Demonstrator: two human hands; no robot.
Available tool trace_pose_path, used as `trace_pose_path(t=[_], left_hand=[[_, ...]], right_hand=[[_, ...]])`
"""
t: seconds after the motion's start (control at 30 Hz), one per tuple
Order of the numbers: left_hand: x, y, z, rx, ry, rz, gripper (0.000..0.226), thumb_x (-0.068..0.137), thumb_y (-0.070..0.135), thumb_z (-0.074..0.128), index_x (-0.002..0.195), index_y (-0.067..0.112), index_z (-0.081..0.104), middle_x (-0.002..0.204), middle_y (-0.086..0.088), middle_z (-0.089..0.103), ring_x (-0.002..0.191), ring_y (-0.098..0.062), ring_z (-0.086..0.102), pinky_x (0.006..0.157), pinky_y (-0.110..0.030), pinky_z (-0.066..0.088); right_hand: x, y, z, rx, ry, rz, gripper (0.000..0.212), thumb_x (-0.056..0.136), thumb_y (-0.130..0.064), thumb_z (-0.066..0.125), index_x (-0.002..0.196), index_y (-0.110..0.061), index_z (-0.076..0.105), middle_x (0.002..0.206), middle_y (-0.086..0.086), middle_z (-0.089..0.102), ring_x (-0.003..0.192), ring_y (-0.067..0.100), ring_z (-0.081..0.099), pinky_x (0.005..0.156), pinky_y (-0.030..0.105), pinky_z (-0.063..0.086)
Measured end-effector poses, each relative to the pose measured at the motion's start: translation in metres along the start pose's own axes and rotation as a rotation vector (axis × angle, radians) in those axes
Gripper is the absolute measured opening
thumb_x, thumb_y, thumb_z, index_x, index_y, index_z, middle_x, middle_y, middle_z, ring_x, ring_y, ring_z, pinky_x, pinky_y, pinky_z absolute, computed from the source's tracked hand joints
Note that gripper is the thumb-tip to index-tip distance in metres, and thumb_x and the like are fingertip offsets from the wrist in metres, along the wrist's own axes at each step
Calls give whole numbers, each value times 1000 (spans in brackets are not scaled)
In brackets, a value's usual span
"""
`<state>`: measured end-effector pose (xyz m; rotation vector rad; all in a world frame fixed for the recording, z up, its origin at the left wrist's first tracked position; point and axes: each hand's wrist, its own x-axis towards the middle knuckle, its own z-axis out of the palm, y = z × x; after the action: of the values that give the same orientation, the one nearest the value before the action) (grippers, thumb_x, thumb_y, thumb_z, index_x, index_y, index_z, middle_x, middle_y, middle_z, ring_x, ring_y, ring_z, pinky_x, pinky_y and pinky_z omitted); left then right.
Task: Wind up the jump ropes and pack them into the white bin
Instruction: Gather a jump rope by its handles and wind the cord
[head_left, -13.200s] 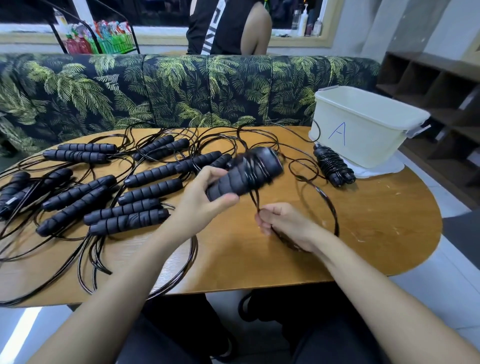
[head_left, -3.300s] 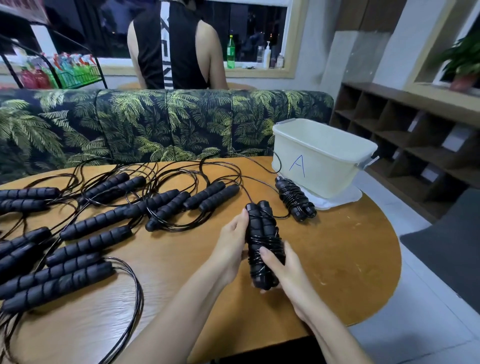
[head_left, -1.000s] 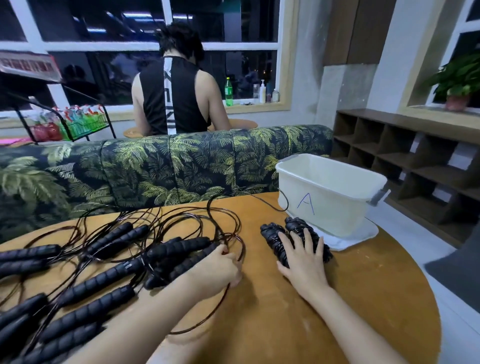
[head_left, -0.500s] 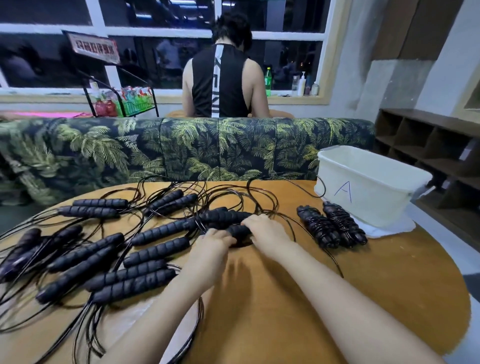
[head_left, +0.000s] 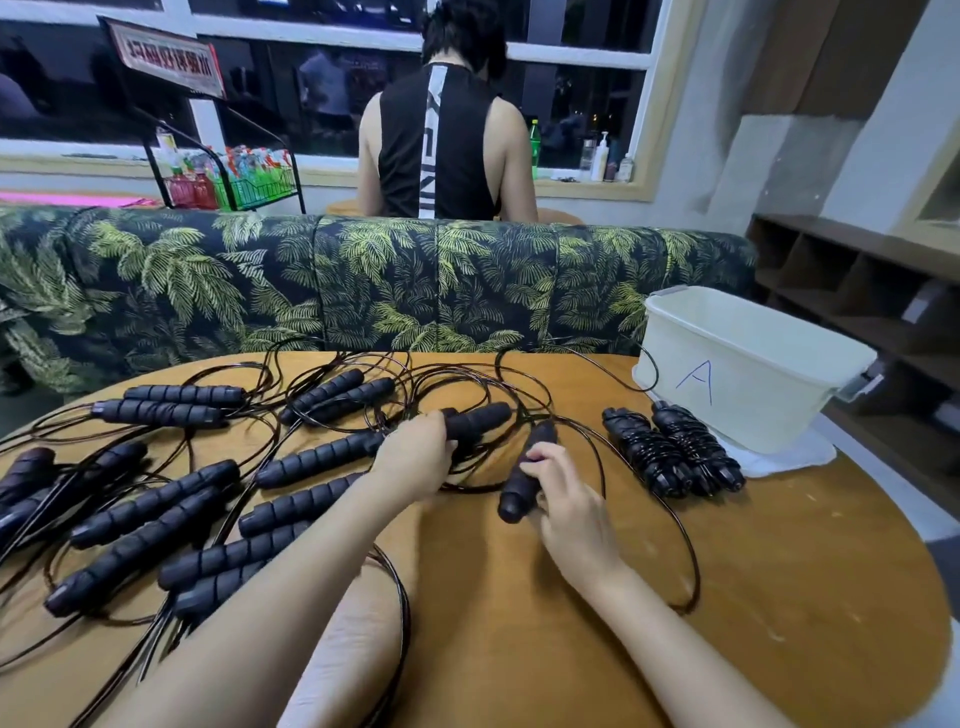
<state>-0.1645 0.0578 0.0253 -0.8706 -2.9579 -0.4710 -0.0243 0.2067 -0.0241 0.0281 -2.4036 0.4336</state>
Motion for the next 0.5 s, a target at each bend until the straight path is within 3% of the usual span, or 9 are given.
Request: trace_pose_path(t=[0.1,0.2,0.27,0.33,0.43,0.5], left_hand=[[-61,5,-22,-1004,-306,-255,19,99,19,51,105,2,55,93,-16,68,64,-21,63,55,-25,48],[-128,15,-27,-1565,-604,-335,31,95,16,54,120,-3,54,107,-25,68,78,-30,69,69,-36,58],[-158,25,-22,-1753,-652,-363,36,89,12,59,119,-7,55,108,-28,65,86,-37,68,79,-47,58],[-178,31,-12,-1849,-597,-388,36,82,7,62,114,-9,55,103,-30,64,89,-39,66,78,-53,57],[-192,35,3,-1859,-515,-410,45,79,3,65,118,-9,48,107,-31,60,102,-46,60,75,-55,57],[-195,36,10,-1853,-450,-445,51,77,1,66,122,-9,44,108,-32,61,105,-49,59,71,-53,57]], right_hand=[[-24,-20,-24,51,172,-57,66,58,7,84,109,-17,49,127,0,46,96,21,60,62,29,53],[-47,-45,-33,70,238,-100,67,59,13,81,110,-18,51,124,2,46,96,19,59,60,28,55],[-64,-60,-32,67,238,-124,52,70,5,74,111,-20,52,123,1,46,95,17,58,61,30,56],[-80,-71,-30,72,219,-107,44,76,-1,68,112,-22,54,123,-1,47,97,16,58,66,28,56],[-97,-73,-30,151,113,-64,61,71,10,74,119,-23,57,128,-5,50,107,14,59,84,25,52],[-103,-70,-33,231,21,-73,66,75,13,69,128,-24,55,134,-10,52,117,8,57,96,20,46]])
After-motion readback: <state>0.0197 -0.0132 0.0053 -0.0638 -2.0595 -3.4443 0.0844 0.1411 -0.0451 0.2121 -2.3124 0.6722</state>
